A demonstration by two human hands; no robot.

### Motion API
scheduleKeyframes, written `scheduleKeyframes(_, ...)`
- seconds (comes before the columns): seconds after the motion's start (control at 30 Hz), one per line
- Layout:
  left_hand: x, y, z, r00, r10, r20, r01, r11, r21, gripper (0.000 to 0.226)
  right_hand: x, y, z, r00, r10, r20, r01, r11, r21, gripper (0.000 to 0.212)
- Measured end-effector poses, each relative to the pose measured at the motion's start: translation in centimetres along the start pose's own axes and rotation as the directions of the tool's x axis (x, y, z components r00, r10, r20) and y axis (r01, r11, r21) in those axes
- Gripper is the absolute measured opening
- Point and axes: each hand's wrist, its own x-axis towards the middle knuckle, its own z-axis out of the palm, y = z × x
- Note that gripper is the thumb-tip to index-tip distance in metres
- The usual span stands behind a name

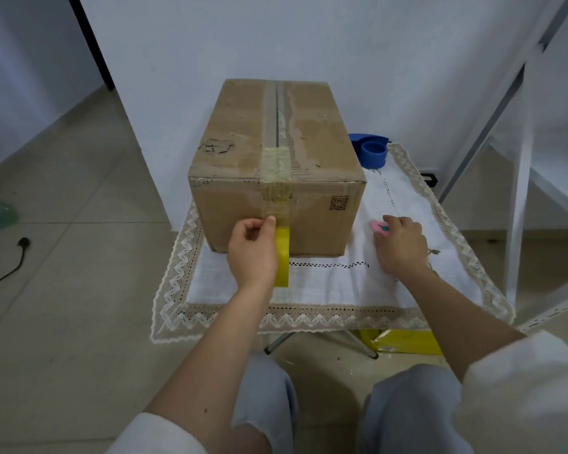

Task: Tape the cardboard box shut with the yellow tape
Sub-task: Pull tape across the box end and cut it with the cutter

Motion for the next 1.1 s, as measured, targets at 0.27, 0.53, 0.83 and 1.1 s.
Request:
scheduleKeyframes(0.27,0.0,0.0,-0.2,1.0,-0.002,0.014,0.002,1.0,0.014,0.018,1.1,-0.8,-0.6,0.997,0.066,0.05,-0.072,0.988,0.134,0.027)
scheduleKeyframes(0.53,-0.3,-0.1,-0.9,0.992,-0.005,0.126,0.004,1.0,0.005,0.013,-5.0,-2.8,-4.2,0.986,0.022,0.166,-0.138,0.664,0.735,0.031)
scheduleKeyframes(0.83,-0.7,-0.5,-2.3,0.96,0.018,0.28,-0.026,0.999,0.027,0.013,-10.3,-5.0,-6.2,0.855,-0.33,0.401,-0.32,0.272,0.907,0.024)
scheduleKeyframes(1.1,-0.1,-0.4,-2.1,0.956,0.007,0.295,-0.016,1.0,0.027,0.013,-10.1,-6.6,-7.0,0.835,-0.444,0.324,-0.121,0.427,0.896,0.019)
